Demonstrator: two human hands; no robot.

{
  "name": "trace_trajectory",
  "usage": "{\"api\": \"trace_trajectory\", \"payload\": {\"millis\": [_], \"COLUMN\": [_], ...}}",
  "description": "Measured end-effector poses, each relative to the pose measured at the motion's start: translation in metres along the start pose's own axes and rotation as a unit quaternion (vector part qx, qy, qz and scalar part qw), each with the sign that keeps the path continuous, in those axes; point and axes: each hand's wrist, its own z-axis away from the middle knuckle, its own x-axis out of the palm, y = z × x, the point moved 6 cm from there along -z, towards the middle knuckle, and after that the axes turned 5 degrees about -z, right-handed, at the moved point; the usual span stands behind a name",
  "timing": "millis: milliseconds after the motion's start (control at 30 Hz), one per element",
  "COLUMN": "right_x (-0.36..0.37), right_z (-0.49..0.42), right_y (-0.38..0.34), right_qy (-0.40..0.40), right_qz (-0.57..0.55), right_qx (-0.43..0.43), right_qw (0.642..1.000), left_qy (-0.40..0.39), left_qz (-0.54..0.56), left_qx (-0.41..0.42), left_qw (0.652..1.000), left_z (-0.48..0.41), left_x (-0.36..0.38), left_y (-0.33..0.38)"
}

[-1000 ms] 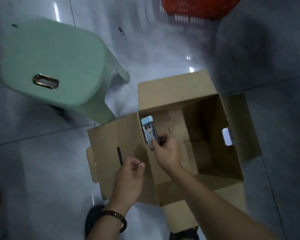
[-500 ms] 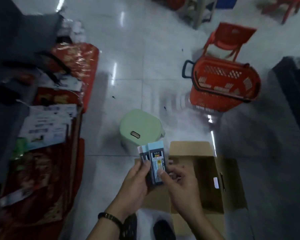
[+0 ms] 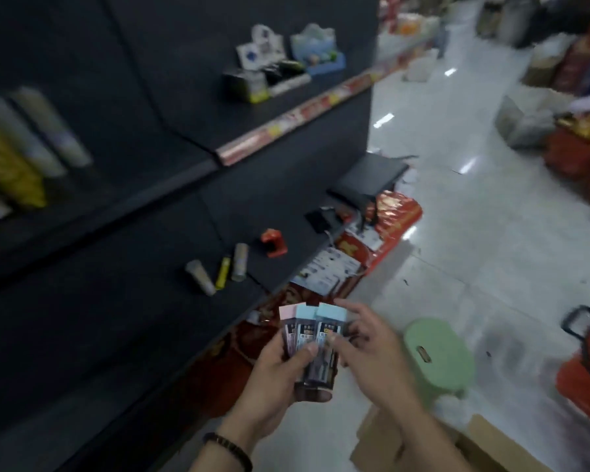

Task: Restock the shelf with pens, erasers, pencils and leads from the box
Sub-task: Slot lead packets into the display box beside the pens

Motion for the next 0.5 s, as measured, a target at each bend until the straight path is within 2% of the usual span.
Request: {"api": "trace_trajectory", "payload": {"millis": [100, 200, 500], "right_x": [0.084, 0.179, 0.477], "right_z": [-0.002, 0.005, 0.062], "right_y": [-0.05, -0.095, -0.214], "right_qy": [-0.07, -0.141, -0.336], "right_qz": [0.023, 0.036, 0.026], "right_qx": [-0.048, -0.094, -0.18], "right_qw": [0.996, 0.985, 0.924], "left_qy": [0.066, 0.1, 0.253], "left_qz": [0.056, 0.101, 0.101], "left_qx": [0.02, 0.063, 0.177], "left_qw": [0.996, 0.988, 0.946], "left_z": [0.05, 0.105, 0.279], "left_x": [-0.08, -0.161, -0.414], "left_y": [0.018, 0.03, 0.051]}}
